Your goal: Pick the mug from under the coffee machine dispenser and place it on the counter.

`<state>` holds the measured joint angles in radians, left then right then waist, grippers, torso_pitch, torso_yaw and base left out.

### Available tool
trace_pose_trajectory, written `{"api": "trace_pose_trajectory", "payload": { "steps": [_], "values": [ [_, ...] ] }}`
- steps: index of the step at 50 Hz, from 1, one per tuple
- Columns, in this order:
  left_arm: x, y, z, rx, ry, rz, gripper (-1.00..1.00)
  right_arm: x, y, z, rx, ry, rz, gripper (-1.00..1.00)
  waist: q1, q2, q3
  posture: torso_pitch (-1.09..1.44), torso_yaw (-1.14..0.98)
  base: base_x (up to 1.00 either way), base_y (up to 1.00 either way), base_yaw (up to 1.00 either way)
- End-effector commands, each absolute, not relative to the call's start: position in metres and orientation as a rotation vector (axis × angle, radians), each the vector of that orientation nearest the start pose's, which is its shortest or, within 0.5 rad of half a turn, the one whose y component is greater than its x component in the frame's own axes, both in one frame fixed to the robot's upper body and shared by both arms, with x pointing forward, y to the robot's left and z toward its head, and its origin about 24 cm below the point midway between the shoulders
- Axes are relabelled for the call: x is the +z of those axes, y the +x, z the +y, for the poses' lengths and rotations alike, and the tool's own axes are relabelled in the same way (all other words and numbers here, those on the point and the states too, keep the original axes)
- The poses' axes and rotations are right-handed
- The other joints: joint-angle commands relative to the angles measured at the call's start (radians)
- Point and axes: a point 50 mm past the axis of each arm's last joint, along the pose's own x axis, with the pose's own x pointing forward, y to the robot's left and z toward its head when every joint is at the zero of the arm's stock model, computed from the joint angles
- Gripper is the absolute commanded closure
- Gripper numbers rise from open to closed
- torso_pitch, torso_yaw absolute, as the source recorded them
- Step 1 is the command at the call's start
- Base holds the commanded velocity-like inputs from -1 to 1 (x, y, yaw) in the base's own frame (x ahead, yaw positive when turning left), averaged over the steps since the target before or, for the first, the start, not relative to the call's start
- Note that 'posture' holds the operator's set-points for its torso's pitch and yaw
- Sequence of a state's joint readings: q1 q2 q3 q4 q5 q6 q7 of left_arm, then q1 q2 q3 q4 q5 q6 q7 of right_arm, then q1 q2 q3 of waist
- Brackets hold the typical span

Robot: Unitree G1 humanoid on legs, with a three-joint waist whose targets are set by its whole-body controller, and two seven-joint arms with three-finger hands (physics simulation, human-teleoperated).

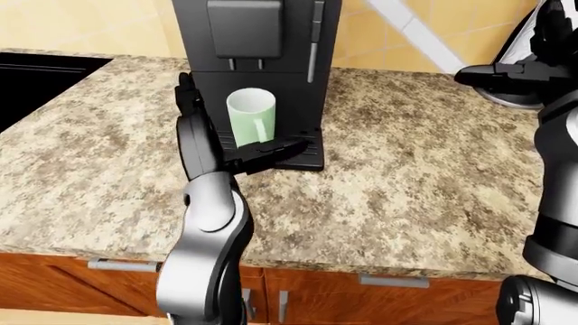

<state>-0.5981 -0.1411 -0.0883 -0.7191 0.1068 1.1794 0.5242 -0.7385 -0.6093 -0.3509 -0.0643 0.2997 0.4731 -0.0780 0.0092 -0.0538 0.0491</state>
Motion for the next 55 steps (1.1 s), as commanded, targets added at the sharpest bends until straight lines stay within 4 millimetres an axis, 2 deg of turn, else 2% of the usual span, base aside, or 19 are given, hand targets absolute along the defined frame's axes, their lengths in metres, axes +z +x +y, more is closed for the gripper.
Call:
{"api": "trace_pose_trajectory", "payload": {
  "steps": [1, 51, 55],
  "values": [
    [0.244, 0.255, 0.101, 0.303, -0.061, -0.189, -1.0, 0.317, 0.298, -0.278, -0.303, -0.121, -0.566, -1.0, 0.001, -0.006, -0.025, 0.0, 0.0, 0.0, 0.0, 0.0],
    [0.238, 0.298, 0.088, 0.289, -0.025, -0.184, -1.0, 0.318, 0.297, -0.28, -0.308, -0.115, -0.563, -1.0, 0.003, -0.012, -0.028, 0.0, 0.0, 0.0, 0.0, 0.0],
    [0.233, 0.3, 0.087, 0.29, -0.023, -0.172, -1.0, 0.318, 0.297, -0.28, -0.308, -0.115, -0.563, -1.0, 0.002, -0.011, -0.028, 0.0, 0.0, 0.0, 0.0, 0.0]
  ]
}}
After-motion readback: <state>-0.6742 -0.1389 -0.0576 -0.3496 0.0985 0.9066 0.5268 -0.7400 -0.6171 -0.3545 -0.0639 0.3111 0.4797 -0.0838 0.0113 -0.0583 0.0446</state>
